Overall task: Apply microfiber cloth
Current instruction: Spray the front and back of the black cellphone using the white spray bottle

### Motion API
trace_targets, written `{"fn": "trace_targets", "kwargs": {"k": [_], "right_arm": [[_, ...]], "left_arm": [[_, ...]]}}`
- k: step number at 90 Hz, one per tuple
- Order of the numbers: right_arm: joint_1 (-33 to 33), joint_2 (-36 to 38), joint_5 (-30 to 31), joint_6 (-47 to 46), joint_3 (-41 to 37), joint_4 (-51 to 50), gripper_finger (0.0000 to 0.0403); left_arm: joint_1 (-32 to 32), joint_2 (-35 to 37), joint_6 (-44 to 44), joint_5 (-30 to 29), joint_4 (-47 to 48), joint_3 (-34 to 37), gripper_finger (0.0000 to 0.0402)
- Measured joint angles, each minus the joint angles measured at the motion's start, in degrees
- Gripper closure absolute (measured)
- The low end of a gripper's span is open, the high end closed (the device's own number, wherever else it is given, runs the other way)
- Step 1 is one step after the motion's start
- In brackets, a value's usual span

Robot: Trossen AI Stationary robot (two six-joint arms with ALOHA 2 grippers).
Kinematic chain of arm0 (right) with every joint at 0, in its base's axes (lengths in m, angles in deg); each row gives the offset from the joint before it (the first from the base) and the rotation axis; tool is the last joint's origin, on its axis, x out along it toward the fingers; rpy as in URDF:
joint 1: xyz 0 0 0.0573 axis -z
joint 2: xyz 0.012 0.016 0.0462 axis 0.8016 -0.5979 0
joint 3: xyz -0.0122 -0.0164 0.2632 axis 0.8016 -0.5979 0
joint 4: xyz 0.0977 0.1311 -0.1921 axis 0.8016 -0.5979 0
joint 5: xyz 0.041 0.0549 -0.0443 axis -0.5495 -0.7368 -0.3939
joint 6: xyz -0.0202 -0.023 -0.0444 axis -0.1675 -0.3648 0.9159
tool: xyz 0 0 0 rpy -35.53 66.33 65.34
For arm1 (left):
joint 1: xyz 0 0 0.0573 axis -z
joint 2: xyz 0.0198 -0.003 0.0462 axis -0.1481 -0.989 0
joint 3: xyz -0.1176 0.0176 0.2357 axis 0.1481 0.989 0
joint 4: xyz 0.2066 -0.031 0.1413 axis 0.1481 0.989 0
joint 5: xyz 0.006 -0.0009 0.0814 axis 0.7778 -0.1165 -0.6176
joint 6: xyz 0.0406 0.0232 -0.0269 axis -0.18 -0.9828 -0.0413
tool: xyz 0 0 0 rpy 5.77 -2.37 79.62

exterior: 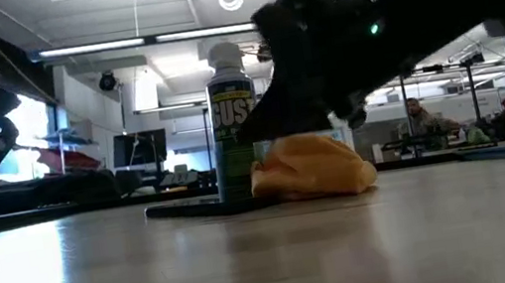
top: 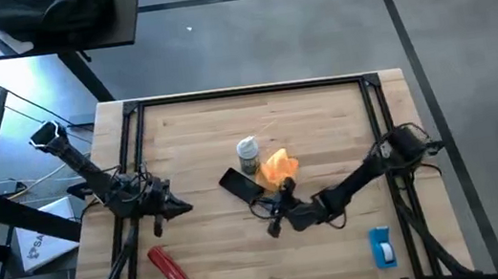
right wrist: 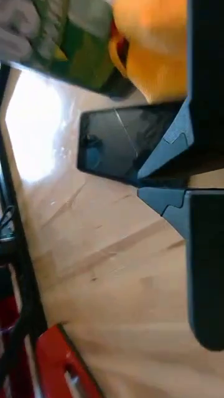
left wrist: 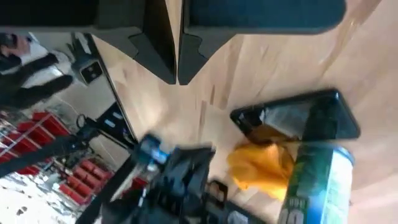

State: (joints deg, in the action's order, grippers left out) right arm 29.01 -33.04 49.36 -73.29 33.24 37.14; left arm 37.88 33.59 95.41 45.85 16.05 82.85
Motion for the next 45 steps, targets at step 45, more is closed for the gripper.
{"fn": "trace_targets", "kwargs": {"k": [45], "right_arm": [[4.2, -8.9, 5.7, -1.8, 8.1, -2.0, 0.0402]], "left_arm": [[-0.1, -15.8, -14.0, -12.1, -19.1, 0.0, 0.0401]]}}
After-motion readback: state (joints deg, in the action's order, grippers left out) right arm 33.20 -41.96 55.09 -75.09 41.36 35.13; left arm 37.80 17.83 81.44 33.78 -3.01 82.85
